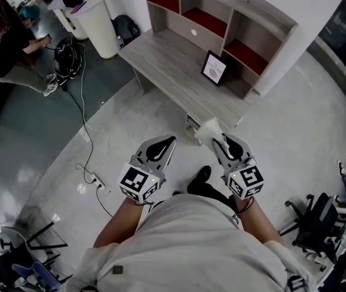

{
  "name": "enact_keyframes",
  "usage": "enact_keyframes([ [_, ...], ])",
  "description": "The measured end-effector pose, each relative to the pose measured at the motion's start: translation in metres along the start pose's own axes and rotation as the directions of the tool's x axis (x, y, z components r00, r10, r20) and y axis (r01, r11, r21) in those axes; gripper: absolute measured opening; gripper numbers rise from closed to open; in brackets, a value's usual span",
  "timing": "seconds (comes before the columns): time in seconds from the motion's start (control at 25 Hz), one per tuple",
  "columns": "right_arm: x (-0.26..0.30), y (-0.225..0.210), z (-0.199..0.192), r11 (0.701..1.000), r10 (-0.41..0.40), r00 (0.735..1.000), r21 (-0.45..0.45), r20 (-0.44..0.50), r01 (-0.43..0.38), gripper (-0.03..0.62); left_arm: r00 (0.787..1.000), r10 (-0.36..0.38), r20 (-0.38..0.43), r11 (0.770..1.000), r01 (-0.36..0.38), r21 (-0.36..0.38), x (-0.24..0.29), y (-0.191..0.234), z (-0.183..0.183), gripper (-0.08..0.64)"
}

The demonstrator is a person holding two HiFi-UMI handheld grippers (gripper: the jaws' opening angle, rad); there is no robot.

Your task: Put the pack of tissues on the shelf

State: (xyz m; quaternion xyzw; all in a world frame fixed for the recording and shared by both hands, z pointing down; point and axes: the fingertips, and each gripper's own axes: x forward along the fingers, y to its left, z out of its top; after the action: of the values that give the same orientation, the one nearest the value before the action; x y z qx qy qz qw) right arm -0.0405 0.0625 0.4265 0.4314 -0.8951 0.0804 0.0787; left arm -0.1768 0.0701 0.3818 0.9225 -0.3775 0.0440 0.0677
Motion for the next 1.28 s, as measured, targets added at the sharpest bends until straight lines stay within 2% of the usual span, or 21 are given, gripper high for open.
enact_keyframes([
  [0.2, 0.022, -0.051, 0.005, 1.000, -0.009, 1.000, 0.004, -0.002, 0.009, 0.126, 1.000, -0.006, -0.002, 1.000, 0.006, -0.004, 0.054, 0.018, 0.004, 0.015],
  [0.4, 0.032, -0.120, 0.009, 0.999, -0.038, 0.999, 0.008, -0.006, 0.038, 0.126, 0.999, -0.034, -0.006, 0.999, 0.034, -0.005, 0.126, 0.026, 0.012, 0.015],
  [0.6, 0.028, -0.191, 0.015, 0.997, -0.080, 0.997, 0.009, 0.000, 0.080, 0.126, 0.996, -0.085, -0.004, 0.996, 0.085, 0.003, 0.201, 0.018, 0.021, 0.015],
  [0.72, 0.020, -0.225, 0.019, 0.993, -0.116, 0.993, 0.011, 0.009, 0.116, 0.126, 0.992, -0.124, 0.009, 0.992, 0.125, -0.022, 0.234, 0.008, 0.027, 0.015],
  [1.04, 0.008, -0.275, 0.023, 0.977, -0.213, 0.977, 0.028, 0.029, 0.212, 0.126, 0.979, -0.204, 0.005, 0.979, 0.204, 0.012, 0.297, 0.002, 0.033, 0.015],
  [1.28, 0.013, -0.298, 0.020, 0.951, -0.307, 0.952, 0.054, 0.018, 0.306, 0.126, 0.951, -0.310, -0.004, 0.950, 0.310, 0.027, 0.335, 0.007, 0.036, 0.015],
])
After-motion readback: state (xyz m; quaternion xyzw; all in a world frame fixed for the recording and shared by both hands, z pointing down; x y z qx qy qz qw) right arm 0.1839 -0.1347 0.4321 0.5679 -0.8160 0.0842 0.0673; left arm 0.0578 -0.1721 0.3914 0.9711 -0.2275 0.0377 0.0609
